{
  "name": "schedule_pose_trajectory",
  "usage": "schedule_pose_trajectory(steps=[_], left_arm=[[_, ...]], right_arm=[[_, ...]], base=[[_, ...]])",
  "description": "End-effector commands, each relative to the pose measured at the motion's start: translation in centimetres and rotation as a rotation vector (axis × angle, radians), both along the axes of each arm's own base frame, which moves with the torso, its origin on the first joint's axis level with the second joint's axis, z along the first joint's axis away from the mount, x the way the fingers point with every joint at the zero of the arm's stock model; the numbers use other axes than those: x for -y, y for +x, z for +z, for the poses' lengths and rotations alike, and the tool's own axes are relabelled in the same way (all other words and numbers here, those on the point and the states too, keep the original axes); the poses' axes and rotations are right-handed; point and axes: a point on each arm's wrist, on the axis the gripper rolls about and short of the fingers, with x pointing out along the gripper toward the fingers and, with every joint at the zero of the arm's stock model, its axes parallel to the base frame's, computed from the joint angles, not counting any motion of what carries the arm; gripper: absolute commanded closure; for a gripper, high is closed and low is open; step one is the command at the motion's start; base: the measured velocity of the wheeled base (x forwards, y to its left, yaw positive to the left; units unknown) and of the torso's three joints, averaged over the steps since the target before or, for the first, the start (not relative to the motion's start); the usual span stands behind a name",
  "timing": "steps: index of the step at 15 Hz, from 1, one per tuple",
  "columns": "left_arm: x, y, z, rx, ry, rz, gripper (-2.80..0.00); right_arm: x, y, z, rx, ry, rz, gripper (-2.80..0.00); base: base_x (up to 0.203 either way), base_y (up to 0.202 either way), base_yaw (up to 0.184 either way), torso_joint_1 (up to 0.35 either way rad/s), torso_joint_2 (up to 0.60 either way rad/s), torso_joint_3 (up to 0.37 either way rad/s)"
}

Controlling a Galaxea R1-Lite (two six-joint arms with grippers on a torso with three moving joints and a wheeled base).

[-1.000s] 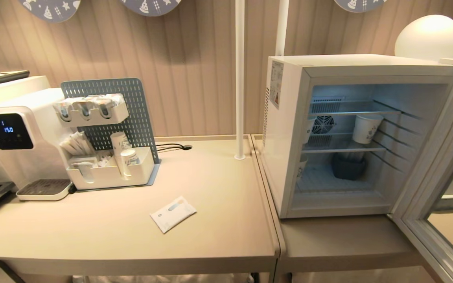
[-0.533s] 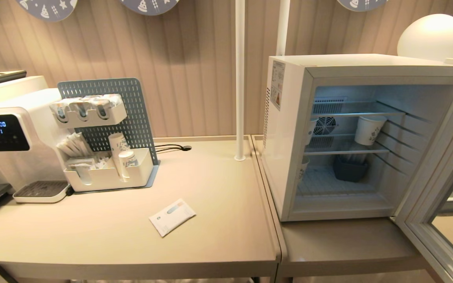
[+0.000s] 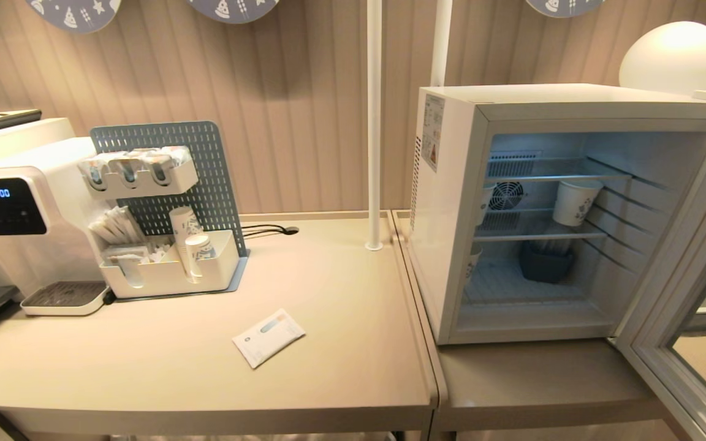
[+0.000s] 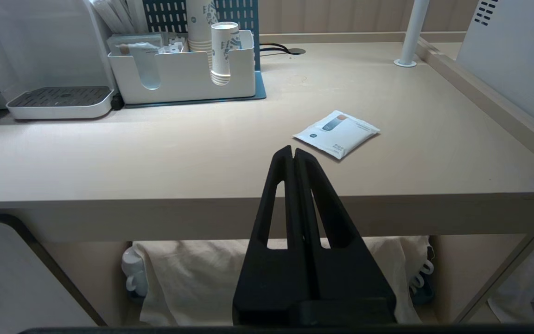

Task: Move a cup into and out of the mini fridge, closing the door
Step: Put the yoghurt in the freezer

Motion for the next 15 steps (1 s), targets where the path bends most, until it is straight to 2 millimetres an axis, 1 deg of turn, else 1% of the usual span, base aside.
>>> schedule_pose_trajectory(steps=[1, 3, 6, 8, 10, 11, 13, 15], left_arm=[[0.0, 0.0, 0.0, 0.0, -0.001, 0.0, 0.0], [0.0, 0.0, 0.0, 0.0, -0.001, 0.0, 0.0], [0.0, 0.0, 0.0, 0.0, -0.001, 0.0, 0.0], [0.0, 0.0, 0.0, 0.0, -0.001, 0.0, 0.0], [0.0, 0.0, 0.0, 0.0, -0.001, 0.0, 0.0], [0.0, 0.0, 0.0, 0.0, -0.001, 0.0, 0.0], [0.0, 0.0, 0.0, 0.0, -0.002, 0.0, 0.0], [0.0, 0.0, 0.0, 0.0, -0.002, 0.0, 0.0]], right_arm=[[-0.1, 5.9, -1.4, -0.188, -0.001, 0.009, 0.0], [-0.2, 10.4, -2.5, -0.199, 0.003, 0.014, 0.0], [-0.3, 16.4, -4.2, -0.141, 0.001, 0.001, 0.0], [-0.5, 20.1, -5.3, -0.102, -0.008, -0.027, 0.0], [-0.6, 23.5, -5.4, -0.045, -0.01, -0.061, 0.0], [-0.8, 24.9, -5.4, -0.023, -0.005, -0.075, 0.0], [-0.9, 26.9, -5.7, -0.006, -0.002, -0.108, 0.0], [-0.9, 28.0, -6.0, -0.004, -0.001, -0.129, 0.0]], base=[[0.0, 0.0, 0.0, 0.0, 0.0, 0.0], [0.0, 0.0, 0.0, 0.0, 0.0, 0.0], [0.0, 0.0, 0.0, 0.0, 0.0, 0.0], [0.0, 0.0, 0.0, 0.0, 0.0, 0.0], [0.0, 0.0, 0.0, 0.0, 0.0, 0.0], [0.0, 0.0, 0.0, 0.0, 0.0, 0.0], [0.0, 0.0, 0.0, 0.0, 0.0, 0.0], [0.0, 0.0, 0.0, 0.0, 0.0, 0.0]])
